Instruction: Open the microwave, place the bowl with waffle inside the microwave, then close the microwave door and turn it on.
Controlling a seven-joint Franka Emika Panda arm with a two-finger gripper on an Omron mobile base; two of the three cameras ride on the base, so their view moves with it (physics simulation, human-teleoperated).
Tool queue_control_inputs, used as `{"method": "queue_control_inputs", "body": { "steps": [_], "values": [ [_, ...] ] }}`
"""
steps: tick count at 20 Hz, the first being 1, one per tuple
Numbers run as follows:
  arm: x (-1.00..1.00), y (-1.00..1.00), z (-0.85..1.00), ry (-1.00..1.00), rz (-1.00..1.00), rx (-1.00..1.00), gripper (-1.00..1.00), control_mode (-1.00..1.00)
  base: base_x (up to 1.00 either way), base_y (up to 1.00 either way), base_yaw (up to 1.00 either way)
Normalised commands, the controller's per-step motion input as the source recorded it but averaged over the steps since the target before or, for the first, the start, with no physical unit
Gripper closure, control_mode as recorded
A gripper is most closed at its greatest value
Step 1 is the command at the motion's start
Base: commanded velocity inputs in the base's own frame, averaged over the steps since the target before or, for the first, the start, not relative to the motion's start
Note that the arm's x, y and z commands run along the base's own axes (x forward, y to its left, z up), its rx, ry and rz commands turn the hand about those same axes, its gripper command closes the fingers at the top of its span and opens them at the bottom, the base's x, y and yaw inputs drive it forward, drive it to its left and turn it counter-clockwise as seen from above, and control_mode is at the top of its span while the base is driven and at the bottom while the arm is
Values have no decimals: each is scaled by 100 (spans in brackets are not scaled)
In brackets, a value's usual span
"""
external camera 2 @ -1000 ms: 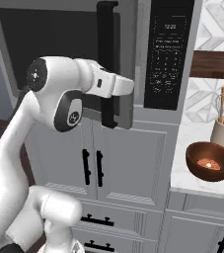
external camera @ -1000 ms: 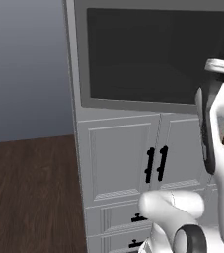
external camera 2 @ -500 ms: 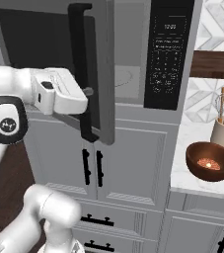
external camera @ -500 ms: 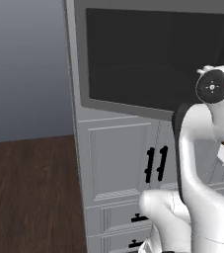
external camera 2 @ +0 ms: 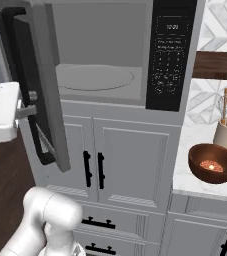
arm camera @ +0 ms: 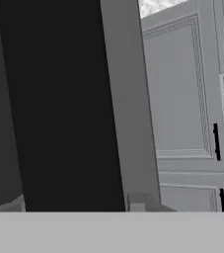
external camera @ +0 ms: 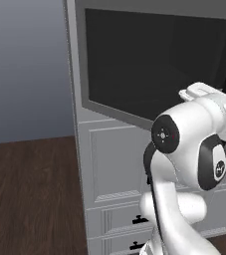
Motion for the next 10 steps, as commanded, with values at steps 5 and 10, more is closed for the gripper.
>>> {"method": "queue_control_inputs", "body": {
  "steps": [5,10],
  "values": [
    [-50,100,-32,-1,0,-22,-100,-100,0,0,0],
    [29,43,-6,3,0,-3,-100,-100,0,0,0]
  ]
}}
